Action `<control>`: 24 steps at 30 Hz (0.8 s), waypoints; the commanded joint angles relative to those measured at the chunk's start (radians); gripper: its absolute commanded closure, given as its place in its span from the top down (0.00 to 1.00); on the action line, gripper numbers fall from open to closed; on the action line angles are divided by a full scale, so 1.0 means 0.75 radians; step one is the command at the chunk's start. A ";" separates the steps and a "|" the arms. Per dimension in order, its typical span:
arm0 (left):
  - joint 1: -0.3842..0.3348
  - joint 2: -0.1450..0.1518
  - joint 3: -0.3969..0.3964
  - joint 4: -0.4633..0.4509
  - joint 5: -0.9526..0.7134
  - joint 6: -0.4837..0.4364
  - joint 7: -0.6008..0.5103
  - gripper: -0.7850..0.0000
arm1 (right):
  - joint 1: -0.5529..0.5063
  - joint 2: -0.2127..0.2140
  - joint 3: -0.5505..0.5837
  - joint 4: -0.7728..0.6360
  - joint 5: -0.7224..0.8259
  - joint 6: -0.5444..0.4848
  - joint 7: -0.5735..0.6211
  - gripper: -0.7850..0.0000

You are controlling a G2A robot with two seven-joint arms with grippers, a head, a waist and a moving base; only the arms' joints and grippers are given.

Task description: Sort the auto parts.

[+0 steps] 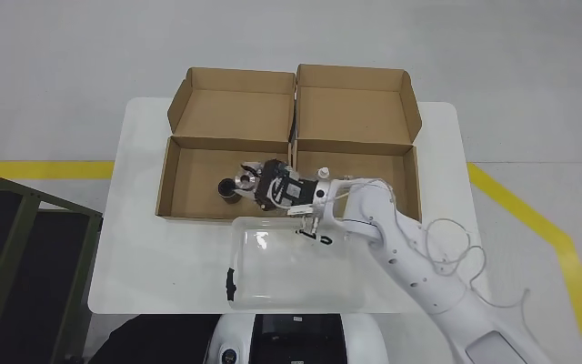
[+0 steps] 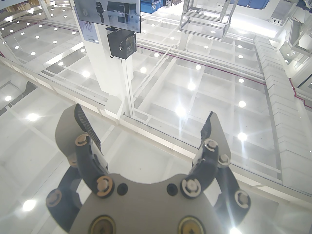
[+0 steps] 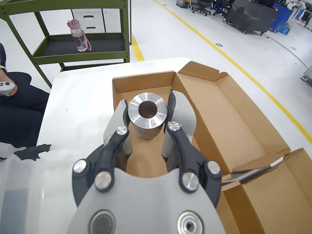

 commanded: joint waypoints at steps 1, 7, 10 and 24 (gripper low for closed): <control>0.000 0.000 0.000 0.000 0.000 0.000 0.000 1.00 | 0.012 -0.007 -0.013 0.035 0.010 0.016 0.029 0.00; 0.000 0.000 0.000 0.000 0.000 0.000 0.000 1.00 | 0.057 -0.031 -0.059 0.132 0.027 0.056 0.090 0.00; 0.000 0.000 0.000 0.000 0.000 0.000 0.000 1.00 | 0.080 -0.044 -0.081 0.181 0.018 0.090 0.116 0.00; 0.000 0.000 0.000 0.000 0.000 0.000 0.000 1.00 | 0.174 -0.108 -0.157 0.376 0.113 0.151 0.240 0.00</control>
